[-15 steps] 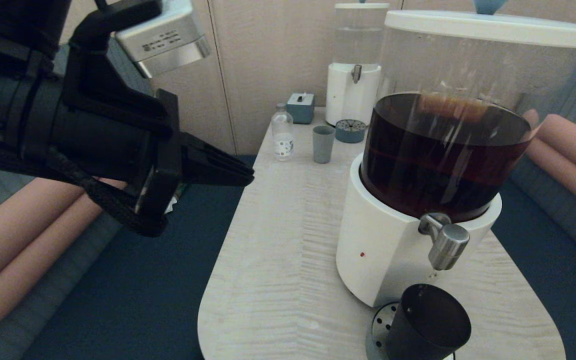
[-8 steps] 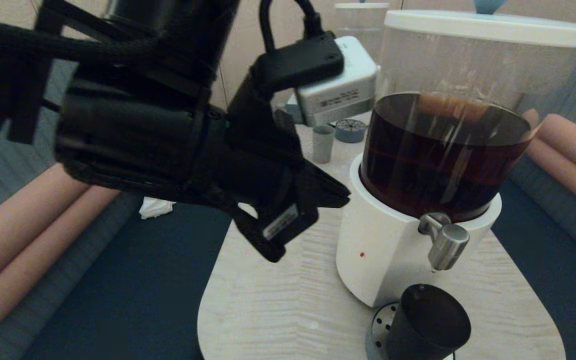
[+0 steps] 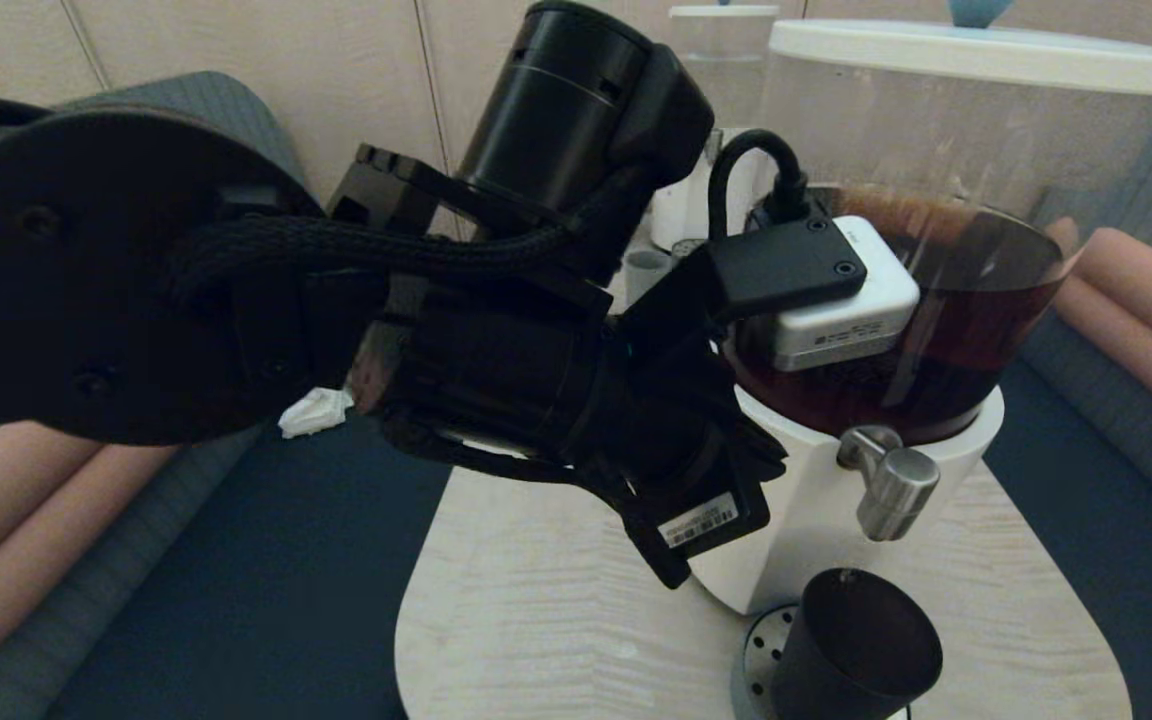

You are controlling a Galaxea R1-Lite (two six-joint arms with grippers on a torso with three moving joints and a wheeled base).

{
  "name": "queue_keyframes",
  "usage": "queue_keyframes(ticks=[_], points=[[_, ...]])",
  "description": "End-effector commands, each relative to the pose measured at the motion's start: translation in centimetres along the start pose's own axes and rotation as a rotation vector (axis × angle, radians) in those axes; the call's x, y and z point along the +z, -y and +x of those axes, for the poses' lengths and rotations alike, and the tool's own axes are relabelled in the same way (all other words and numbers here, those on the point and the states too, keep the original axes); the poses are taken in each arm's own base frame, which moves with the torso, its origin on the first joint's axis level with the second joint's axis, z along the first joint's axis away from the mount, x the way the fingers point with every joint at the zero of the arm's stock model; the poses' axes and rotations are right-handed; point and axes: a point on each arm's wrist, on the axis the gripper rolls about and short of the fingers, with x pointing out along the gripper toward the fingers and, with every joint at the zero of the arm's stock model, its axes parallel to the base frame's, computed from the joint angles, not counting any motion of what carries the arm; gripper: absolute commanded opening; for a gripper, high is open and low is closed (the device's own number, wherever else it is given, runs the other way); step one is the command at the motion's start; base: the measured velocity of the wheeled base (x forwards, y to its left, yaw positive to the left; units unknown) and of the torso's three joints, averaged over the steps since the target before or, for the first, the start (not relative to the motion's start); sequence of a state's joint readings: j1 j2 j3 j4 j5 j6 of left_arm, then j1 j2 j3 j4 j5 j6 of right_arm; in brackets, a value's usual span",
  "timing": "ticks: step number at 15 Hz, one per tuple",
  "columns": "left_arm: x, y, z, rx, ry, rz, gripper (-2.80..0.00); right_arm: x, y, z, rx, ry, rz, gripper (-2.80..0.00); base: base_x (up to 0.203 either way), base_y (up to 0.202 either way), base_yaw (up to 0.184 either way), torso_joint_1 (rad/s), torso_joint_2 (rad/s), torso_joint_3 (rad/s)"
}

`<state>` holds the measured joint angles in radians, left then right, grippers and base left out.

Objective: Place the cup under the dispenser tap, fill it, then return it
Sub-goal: Turn off the faucet

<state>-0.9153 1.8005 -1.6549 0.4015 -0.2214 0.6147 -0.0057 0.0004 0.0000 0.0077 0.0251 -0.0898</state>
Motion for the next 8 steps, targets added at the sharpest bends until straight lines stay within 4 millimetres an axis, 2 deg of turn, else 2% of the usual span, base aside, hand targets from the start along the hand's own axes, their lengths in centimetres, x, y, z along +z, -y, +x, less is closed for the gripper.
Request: queue_keyframes(ticks=[1,8], points=[[-0.1,0.1,0.4,-0.009,-0.007,0.003,-2.80,-0.3,0.0,0.1,0.001,-0.007,-0.001,-2.80,0.000,0.000,0.000,0.000,0.00,0.000],[0.6,0.4,2.4,0.039,0.026,0.006,-2.80,-0.3,0.0,0.0,0.001,-0.006,-0.001,-2.80,0.000,0.000,0.000,0.000,0.00,0.000]])
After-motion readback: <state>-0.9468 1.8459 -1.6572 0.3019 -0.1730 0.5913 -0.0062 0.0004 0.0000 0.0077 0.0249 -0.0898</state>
